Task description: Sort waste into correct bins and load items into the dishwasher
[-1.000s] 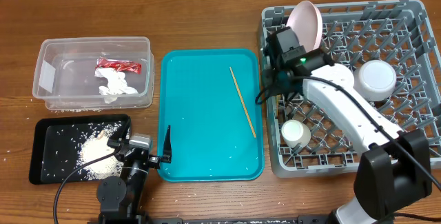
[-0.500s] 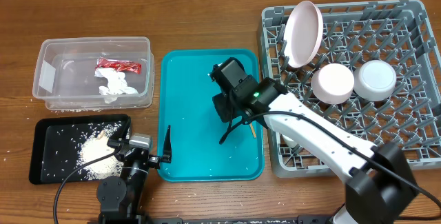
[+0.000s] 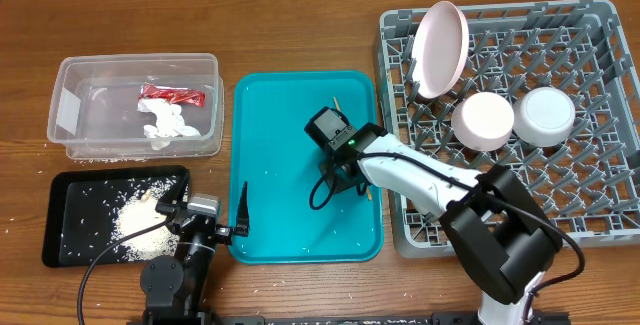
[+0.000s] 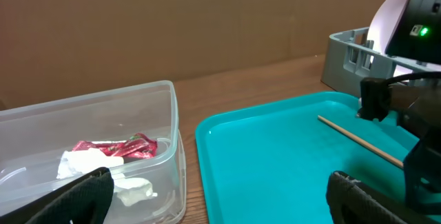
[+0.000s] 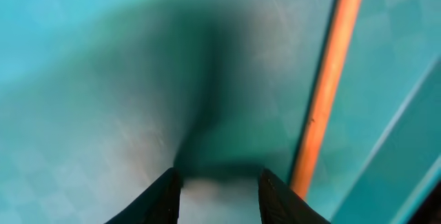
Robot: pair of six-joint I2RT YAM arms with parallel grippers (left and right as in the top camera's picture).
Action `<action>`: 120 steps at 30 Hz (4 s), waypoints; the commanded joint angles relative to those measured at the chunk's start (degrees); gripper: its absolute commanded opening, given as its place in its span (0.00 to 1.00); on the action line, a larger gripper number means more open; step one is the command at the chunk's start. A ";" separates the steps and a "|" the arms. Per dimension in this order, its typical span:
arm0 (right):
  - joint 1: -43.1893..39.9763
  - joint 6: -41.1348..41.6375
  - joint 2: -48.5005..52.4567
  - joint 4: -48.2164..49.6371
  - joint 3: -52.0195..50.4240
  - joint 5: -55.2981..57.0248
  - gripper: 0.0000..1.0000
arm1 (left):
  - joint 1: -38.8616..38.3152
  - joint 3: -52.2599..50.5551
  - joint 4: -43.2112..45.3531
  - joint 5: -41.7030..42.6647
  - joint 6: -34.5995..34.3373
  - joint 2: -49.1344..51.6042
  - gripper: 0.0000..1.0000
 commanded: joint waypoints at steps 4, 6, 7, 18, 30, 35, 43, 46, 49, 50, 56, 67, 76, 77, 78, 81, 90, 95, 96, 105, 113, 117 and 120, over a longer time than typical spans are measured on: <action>-2.29 -0.37 -4.94 0.55 0.90 2.58 0.38 | 0.42 -0.37 0.20 0.28 1.07 -0.59 1.00; -2.84 -0.39 -4.85 1.53 -0.52 2.60 0.38 | 0.42 -0.37 0.20 0.28 1.07 -0.59 1.00; -3.04 -0.37 -4.83 2.19 -1.25 2.58 0.38 | 0.42 -0.37 0.20 0.28 1.07 -0.59 1.00; -2.82 0.52 -4.87 6.88 -8.50 -4.85 0.07 | 0.42 -0.37 0.20 0.28 1.07 -0.59 1.00; -6.67 3.08 -16.22 -4.79 14.40 5.92 0.04 | 0.42 -0.37 0.20 0.28 1.07 -0.59 1.00; -15.32 2.64 -16.13 -5.68 12.68 8.52 0.04 | 0.42 -0.37 0.20 0.28 1.07 -0.59 1.00; -19.15 -3.21 -9.35 -6.21 9.22 4.28 0.13 | 0.42 -0.37 0.20 0.28 1.07 -0.59 1.00; -19.12 -3.21 -9.92 -5.81 10.01 4.70 0.54 | 0.42 -0.37 0.20 0.28 1.07 -0.59 1.00; -18.78 -2.95 -13.79 -8.35 12.70 3.96 0.61 | 0.42 -0.37 0.20 0.28 1.07 -0.59 1.00; -18.62 -2.93 -15.17 -8.85 13.11 3.54 0.61 | 0.42 -0.37 0.20 0.28 1.07 -0.59 1.00; -17.00 -2.73 -32.44 -12.76 13.70 -2.47 0.68 | 0.42 -0.37 0.20 0.28 1.07 -0.59 1.00; -17.05 -4.66 -54.21 -27.10 13.70 -0.87 1.00 | 0.42 -0.37 0.20 0.28 1.07 -0.59 1.00; -19.02 -4.44 -69.72 -26.53 12.24 6.51 1.00 | 0.42 -0.37 0.20 0.28 1.07 -0.59 1.00; -21.07 -5.33 -71.41 -23.96 10.51 6.19 1.00 | 0.42 -0.37 0.20 0.28 1.07 -0.59 1.00; -23.39 -6.21 -72.91 -21.46 8.52 4.98 1.00 | 0.42 -0.37 0.20 0.28 1.07 -0.59 1.00; -30.69 -7.32 -77.05 -14.88 0.48 -1.36 1.00 | 0.42 -0.37 0.20 0.28 1.07 -0.59 1.00; -38.71 -7.26 -91.27 9.03 -34.23 -14.86 1.00 | 0.42 -0.37 0.20 0.28 1.07 -0.59 1.00; -38.95 -7.26 -101.09 18.56 -48.19 -16.70 1.00 | 0.42 -0.37 0.20 0.28 1.07 -0.59 1.00; -39.19 -7.26 -102.82 19.61 -50.29 -16.81 1.00 | 0.42 -0.37 0.20 0.28 1.07 -0.59 1.00; -41.16 -7.26 -111.30 37.46 -68.48 -17.03 1.00 | 0.42 -0.37 0.20 0.28 1.07 -0.59 1.00; -41.16 -7.28 -111.30 39.30 -71.71 -16.15 1.00 | 0.42 -0.37 0.20 0.28 1.07 -0.59 1.00; -41.16 -7.28 -111.30 39.28 -71.71 -16.13 1.00 | 0.42 -0.37 0.20 0.28 1.07 -0.59 1.00; -41.16 -7.28 -111.30 39.30 -71.71 -16.15 1.00 | 0.42 -0.37 0.20 0.28 1.07 -0.59 1.00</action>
